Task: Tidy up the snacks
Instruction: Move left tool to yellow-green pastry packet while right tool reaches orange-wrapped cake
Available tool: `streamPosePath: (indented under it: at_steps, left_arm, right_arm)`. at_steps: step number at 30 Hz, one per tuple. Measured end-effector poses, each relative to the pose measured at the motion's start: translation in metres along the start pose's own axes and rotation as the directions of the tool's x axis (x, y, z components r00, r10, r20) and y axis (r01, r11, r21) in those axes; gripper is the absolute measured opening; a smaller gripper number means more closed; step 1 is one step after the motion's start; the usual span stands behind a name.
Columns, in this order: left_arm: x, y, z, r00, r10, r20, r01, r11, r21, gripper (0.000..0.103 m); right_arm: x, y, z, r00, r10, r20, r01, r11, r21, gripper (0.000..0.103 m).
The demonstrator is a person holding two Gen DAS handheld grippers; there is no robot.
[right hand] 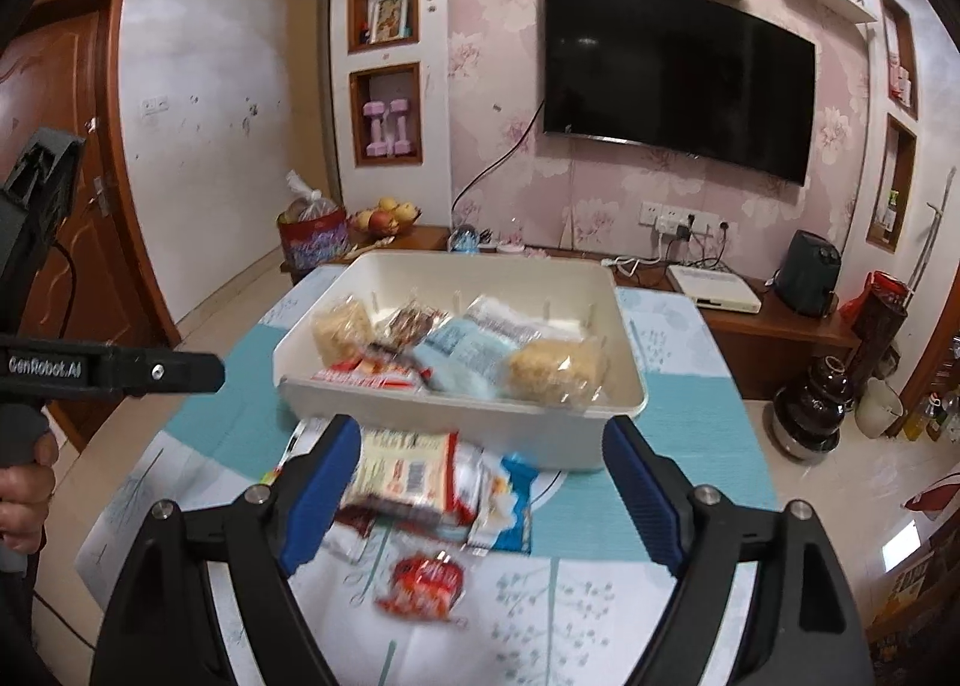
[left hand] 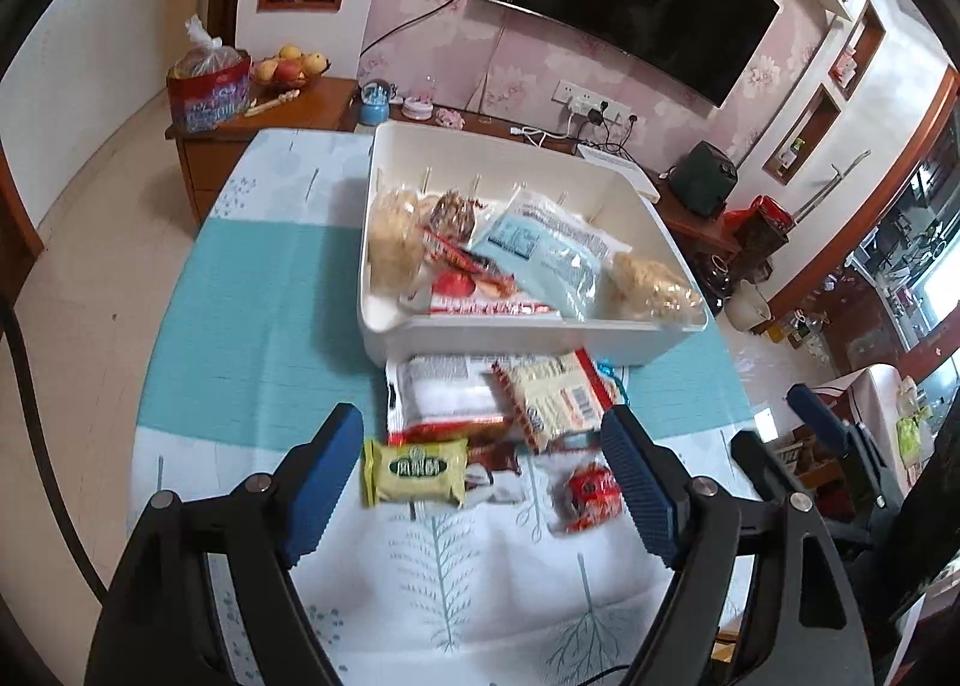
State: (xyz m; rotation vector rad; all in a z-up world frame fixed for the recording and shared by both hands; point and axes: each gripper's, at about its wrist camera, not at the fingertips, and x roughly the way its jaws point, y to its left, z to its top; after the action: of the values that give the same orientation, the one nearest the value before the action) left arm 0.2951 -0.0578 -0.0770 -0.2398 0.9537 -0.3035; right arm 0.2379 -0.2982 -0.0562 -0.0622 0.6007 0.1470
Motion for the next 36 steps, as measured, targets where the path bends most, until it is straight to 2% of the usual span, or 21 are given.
streamPosePath:
  at_steps: [7, 12, 19, 27, 30, 36]
  left_arm:
    - [0.013, 0.015, -0.015, 0.999, 0.005, -0.052, -0.007, 1.0, -0.03, 0.085]
    - [0.031, 0.029, -0.026, 0.994, -0.002, -0.105, -0.004, 0.998, -0.064, 0.086]
    - [0.069, 0.041, -0.04, 0.978, -0.017, -0.206, -0.004, 0.995, -0.104, 0.086]
    - [0.109, 0.044, -0.052, 0.958, -0.019, -0.287, -0.013, 0.994, -0.107, 0.086]
    - [0.122, 0.046, -0.055, 0.951, -0.015, -0.309, -0.022, 0.993, -0.117, 0.086]
    - [0.127, 0.046, -0.049, 0.956, -0.02, -0.291, -0.016, 0.992, -0.123, 0.089]
  right_arm:
    - [0.004, 0.021, -0.026, 0.997, 0.031, -0.072, -0.033, 0.999, -0.029, 0.084]
    - [0.01, 0.027, -0.047, 0.994, 0.012, -0.112, -0.012, 1.0, 0.005, 0.084]
    - [0.024, 0.022, -0.076, 0.981, -0.024, -0.191, 0.042, 0.995, 0.089, 0.084]
    - [0.05, 0.026, -0.091, 0.96, 0.003, -0.281, 0.029, 0.994, 0.108, 0.084]
    - [0.059, 0.032, -0.097, 0.951, 0.015, -0.308, 0.016, 0.995, 0.097, 0.084]
    - [0.071, 0.038, -0.102, 0.942, 0.018, -0.335, 0.012, 0.996, 0.089, 0.083]
